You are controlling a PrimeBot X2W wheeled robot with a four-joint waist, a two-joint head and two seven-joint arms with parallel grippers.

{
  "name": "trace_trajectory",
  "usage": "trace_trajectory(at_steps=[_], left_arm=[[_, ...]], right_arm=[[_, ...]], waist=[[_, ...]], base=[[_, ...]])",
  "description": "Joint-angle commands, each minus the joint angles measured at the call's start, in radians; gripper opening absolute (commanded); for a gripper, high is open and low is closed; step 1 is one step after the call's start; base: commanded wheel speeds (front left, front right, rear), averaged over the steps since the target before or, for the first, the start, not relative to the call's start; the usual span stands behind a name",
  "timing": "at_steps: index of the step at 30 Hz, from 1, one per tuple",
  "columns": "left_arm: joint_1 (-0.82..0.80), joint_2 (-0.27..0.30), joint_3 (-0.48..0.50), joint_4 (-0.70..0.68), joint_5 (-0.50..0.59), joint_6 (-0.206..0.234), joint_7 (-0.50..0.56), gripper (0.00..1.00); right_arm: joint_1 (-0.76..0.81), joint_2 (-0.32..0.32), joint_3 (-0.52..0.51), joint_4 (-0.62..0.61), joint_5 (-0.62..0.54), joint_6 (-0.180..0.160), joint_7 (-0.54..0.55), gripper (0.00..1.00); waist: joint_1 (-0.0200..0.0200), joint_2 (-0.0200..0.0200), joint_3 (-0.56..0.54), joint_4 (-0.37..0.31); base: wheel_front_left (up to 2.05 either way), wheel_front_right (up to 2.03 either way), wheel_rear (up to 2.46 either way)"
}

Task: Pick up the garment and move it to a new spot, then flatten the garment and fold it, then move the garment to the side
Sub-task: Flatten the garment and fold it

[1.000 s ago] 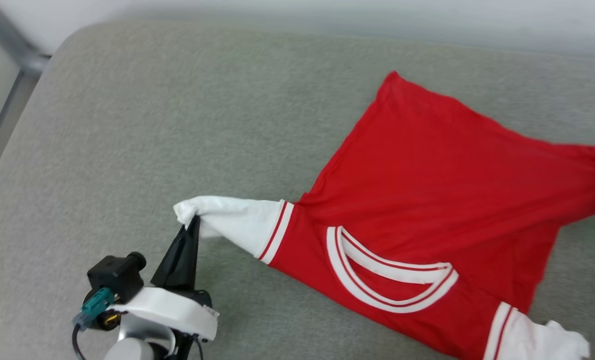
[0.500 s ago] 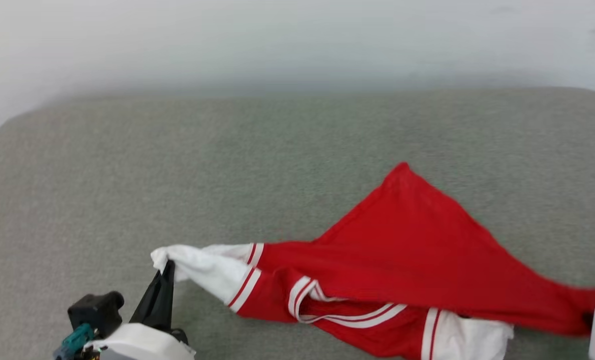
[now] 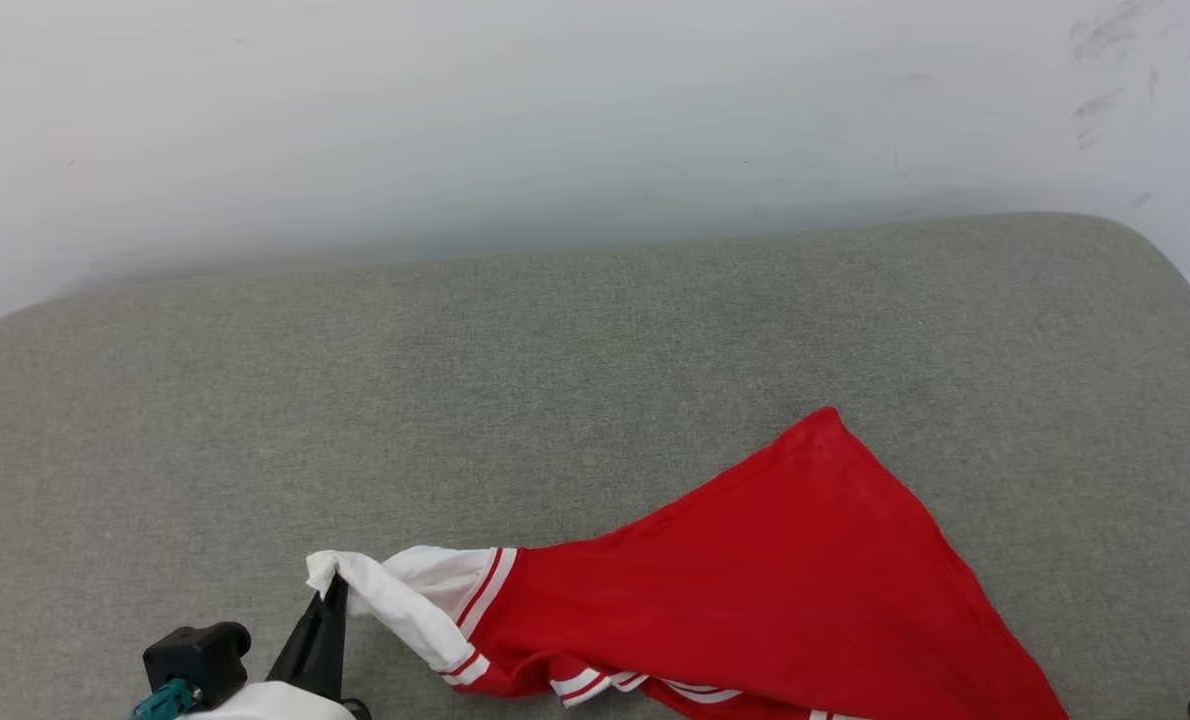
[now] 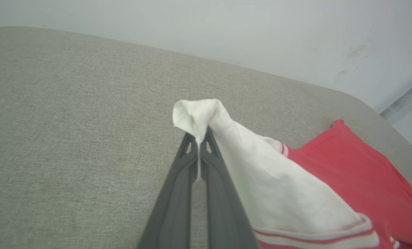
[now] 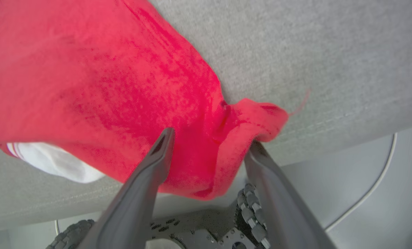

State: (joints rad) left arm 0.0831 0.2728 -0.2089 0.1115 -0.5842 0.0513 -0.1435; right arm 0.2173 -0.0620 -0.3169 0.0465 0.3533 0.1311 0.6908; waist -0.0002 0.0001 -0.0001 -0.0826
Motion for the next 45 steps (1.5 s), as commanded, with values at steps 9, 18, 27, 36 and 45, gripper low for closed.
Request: trace_trajectory(at_steps=[9,18,27,36,45], left_arm=[[-0.046,0.002,-0.016,-0.006,0.010,-0.009,0.004,0.00],[-0.159,-0.006,-0.049,-0.034,0.036,-0.030,-0.008,0.00],[-0.243,-0.030,-0.084,-0.022,0.051,-0.055,-0.030,0.00],[-0.320,-0.051,-0.116,-0.009,0.063,-0.081,-0.050,0.00],[-0.374,-0.067,-0.126,0.019,0.064,-0.097,-0.073,0.00]], right_arm=[[-0.125,-0.080,0.044,0.018,0.019,-0.001,-0.439,1.00],[-0.361,-0.211,0.148,0.124,0.055,-0.001,-0.526,1.00],[-0.565,-0.346,0.278,0.201,0.134,-0.001,-0.181,1.00],[-0.702,-0.393,0.387,0.241,0.171,-0.001,0.087,1.00],[-0.701,-0.400,0.561,0.353,0.239,0.000,0.153,1.00]], waist=[[0.0002,-0.0001,0.025,0.036],[0.0002,-0.0001,0.151,0.113],[0.0002,-0.0001,0.232,0.165],[0.0002,-0.0001,0.325,0.213],[0.0002,-0.0001,0.394,0.235]], base=[[0.00,0.00,0.00],[0.00,0.00,0.00],[0.00,0.00,0.00],[0.00,0.00,0.00],[0.00,0.00,0.00]])
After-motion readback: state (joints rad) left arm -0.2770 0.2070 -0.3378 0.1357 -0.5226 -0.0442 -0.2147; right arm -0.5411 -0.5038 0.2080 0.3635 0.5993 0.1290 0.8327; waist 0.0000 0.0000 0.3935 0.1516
